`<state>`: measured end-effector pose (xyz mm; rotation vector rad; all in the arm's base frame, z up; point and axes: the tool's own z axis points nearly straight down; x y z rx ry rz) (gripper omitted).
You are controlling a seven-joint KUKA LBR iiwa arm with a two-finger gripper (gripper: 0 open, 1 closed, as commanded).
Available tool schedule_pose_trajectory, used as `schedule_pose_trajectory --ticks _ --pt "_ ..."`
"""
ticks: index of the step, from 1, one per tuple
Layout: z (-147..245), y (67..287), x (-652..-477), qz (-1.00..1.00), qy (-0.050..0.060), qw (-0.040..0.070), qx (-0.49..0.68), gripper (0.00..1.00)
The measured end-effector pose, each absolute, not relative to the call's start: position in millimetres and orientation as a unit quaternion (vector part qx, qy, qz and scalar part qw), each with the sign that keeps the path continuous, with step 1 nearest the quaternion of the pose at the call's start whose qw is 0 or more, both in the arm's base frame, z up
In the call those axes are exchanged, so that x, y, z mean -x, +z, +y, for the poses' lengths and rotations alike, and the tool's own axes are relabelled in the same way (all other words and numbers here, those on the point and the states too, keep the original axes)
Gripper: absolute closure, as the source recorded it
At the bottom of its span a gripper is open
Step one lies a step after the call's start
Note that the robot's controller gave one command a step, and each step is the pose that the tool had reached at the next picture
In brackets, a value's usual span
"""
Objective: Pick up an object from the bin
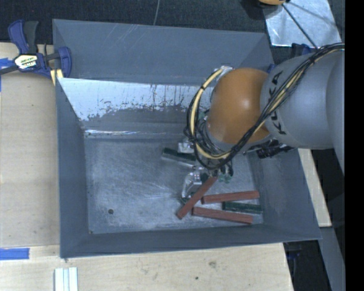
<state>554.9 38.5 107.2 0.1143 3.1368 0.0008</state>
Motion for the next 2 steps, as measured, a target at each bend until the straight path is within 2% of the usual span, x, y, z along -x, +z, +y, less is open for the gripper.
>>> schedule_pose_trajectory --ticks 1,2 --pt "33.9 79.7 -622.5 0.996 0.001 0.008 -0.084 1.00" --pt "33.8 79.6 -622.5 0.996 0.001 0.008 -0.084 1.00"
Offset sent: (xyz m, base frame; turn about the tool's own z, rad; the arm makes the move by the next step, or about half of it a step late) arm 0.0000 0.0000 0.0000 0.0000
